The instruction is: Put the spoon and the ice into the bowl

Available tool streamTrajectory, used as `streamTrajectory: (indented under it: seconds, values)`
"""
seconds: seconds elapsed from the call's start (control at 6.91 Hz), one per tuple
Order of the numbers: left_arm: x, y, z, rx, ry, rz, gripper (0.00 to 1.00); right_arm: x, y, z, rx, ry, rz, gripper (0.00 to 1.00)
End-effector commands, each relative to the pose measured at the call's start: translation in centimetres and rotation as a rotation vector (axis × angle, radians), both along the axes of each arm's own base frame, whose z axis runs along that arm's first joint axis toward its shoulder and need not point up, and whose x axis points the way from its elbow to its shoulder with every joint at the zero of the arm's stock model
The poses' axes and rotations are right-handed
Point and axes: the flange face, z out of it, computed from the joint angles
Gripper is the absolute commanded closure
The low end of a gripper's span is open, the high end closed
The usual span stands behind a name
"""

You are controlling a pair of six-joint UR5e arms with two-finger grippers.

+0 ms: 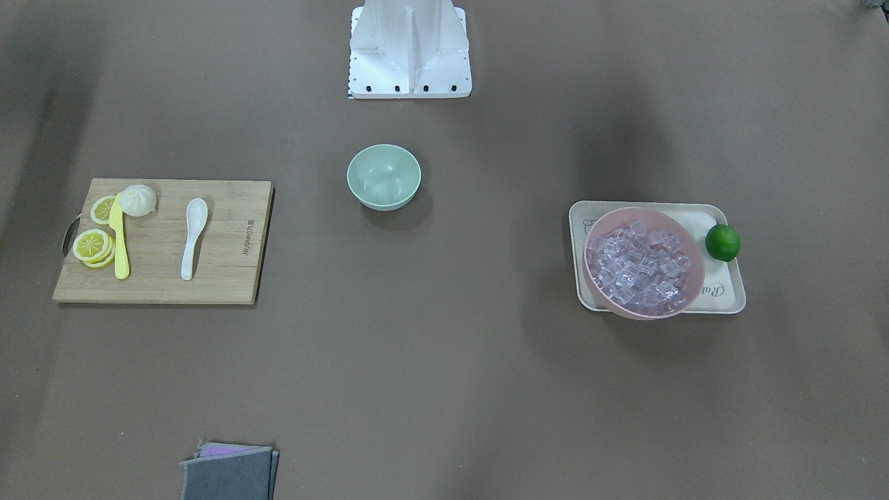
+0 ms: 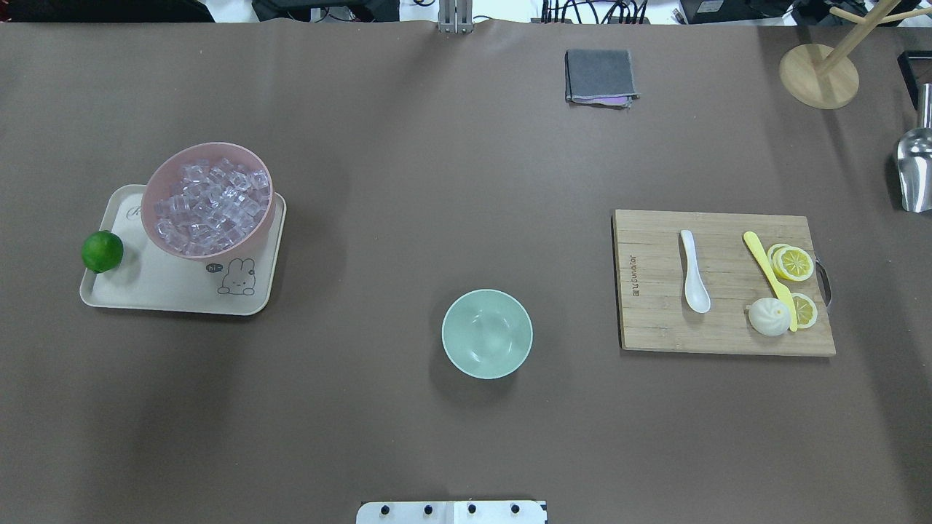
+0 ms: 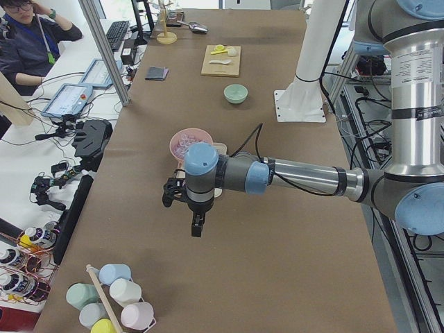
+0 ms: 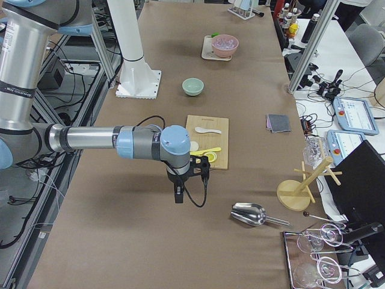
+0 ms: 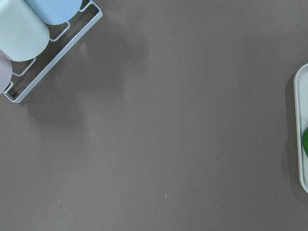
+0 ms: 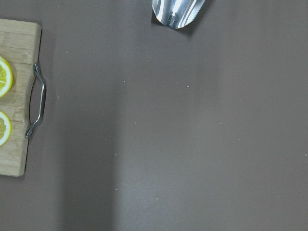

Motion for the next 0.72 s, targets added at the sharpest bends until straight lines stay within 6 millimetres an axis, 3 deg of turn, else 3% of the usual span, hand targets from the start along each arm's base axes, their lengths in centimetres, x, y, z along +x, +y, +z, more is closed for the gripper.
streamTrajectory:
  seconds: [0.0,0.43,0.58]
  values:
    - [0.0,0.1,-0.7,0.016,0.001,0.001,0.01,0.0,-0.1,-0.1,0.003,0.0,-0.001,0.0]
    - [0.0,-0.2,-3.4,0.074,0.001,0.001,0.01,0.6,-0.1,-1.7,0.036,0.003,0.017,0.0]
    - [0.0,-0.4,-3.9,0.085,0.003,0.0,0.01,1.8,-0.1,-3.1,0.064,0.008,0.05,0.0]
